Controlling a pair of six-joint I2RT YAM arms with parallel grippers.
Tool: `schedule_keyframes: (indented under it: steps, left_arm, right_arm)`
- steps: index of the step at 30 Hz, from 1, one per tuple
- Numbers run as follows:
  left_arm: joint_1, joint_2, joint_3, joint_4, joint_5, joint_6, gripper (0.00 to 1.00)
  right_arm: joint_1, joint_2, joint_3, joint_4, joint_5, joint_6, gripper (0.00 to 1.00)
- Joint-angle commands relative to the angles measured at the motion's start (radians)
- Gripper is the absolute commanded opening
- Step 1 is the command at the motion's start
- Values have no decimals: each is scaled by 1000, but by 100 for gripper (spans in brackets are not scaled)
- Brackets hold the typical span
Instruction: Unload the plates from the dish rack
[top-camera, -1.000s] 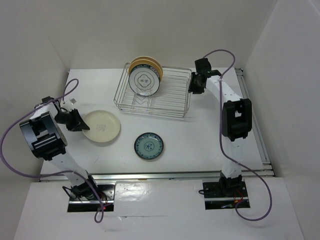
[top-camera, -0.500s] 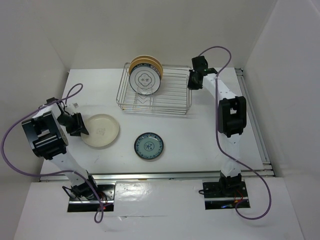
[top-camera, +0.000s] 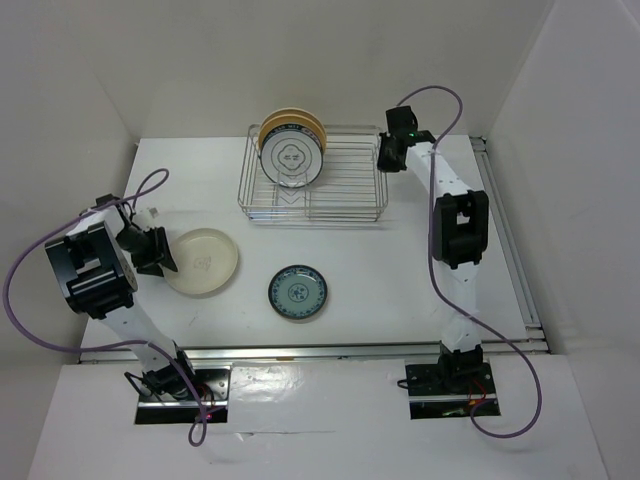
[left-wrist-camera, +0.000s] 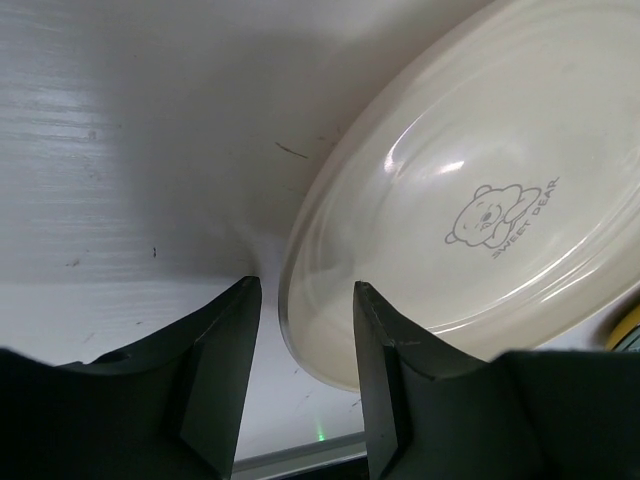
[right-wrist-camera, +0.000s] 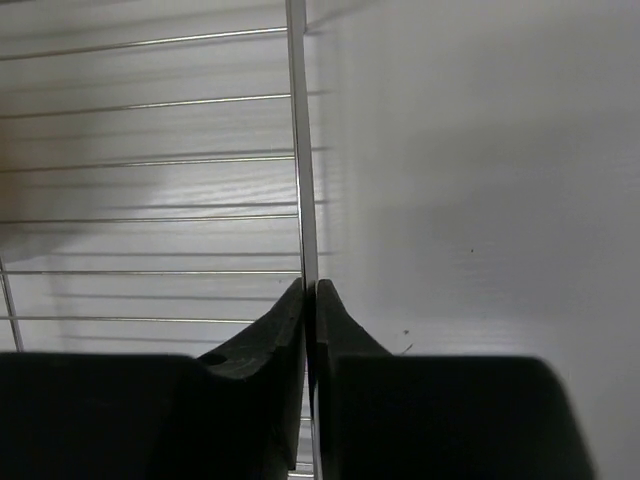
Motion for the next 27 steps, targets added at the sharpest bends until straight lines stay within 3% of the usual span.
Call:
schedule_keyframes:
  steps: [1,2,3,7,10,11,12,14,17,23,27]
  left_arm:
    - [-13,-27,38,-29,-19,23,55]
    - [-13,-27,38,-29,-19,23,55]
    - [-13,-27,38,-29,-28,23,55]
    - [-13,-36,38,-29,-40,23,56]
    - [-13,-36,47,-29,-40,23,77]
    - [-13,-36,56,-29,-53,23,79]
    - [-13,-36,56,-29,-65,14,86]
    - [-13,-36,68,-29,-65,13,89]
    - [-13,-36,88,-29,-65,4,89]
    - [-42,-77,107,-29,-94,4,89]
    - [-52,-77,107,-29,-94,4,89]
  right_arm:
    - [-49,18,112,41,30,-24,16]
    - [-49,18,112,41,17,-35,49]
    - [-49,2,112,30,8,-35,62]
    - [-38,-105,55,104,8,-97,85]
    - [23,-209,-37,246,-25,-154,93]
    - [38,-228,-98,291,-58,-200,96]
    - [54,-240,-123,333,-98,-222,96]
    - [80,-217,-135,389,-248,-256,98]
    - [104,-89,41,322,-388,-247,98]
    - [124,4,65,423,-527,-246,91]
    - [124,38,63,510,-561,-227,67]
